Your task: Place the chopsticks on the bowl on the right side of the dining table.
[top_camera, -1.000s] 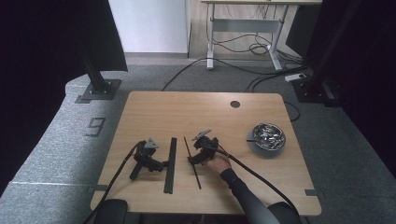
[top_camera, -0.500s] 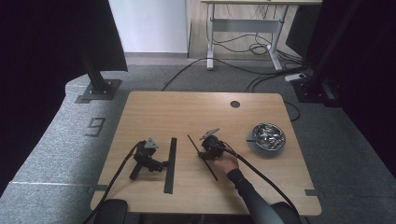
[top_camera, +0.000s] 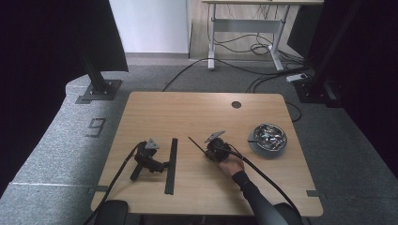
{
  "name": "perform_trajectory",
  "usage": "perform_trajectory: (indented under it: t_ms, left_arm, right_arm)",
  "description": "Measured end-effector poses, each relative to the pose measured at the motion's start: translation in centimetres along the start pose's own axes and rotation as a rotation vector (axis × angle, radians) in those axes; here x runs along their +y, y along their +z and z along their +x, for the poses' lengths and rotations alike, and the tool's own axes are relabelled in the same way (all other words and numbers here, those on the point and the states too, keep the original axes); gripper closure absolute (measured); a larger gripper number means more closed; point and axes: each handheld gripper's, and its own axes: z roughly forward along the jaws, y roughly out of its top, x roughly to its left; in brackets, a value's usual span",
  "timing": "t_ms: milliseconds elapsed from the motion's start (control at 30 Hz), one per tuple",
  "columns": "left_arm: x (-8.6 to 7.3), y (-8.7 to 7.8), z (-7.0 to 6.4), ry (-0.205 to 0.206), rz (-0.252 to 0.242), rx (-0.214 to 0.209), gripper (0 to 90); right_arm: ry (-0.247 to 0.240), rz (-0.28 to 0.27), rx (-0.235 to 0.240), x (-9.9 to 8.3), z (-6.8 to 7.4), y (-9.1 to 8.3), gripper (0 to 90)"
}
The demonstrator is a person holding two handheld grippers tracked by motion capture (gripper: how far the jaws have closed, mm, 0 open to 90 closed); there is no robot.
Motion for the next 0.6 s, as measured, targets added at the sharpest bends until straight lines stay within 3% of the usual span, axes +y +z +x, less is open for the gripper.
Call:
perform_trajectory:
  t_ms: [600]
  left_arm:
    - [0.0, 0.0, 0.0, 0.001, 0.0, 0.0, 0.0]
  right_arm:
    - [0.034, 0.023, -0.037, -2.7, -1.3, -2.3, 85.6]
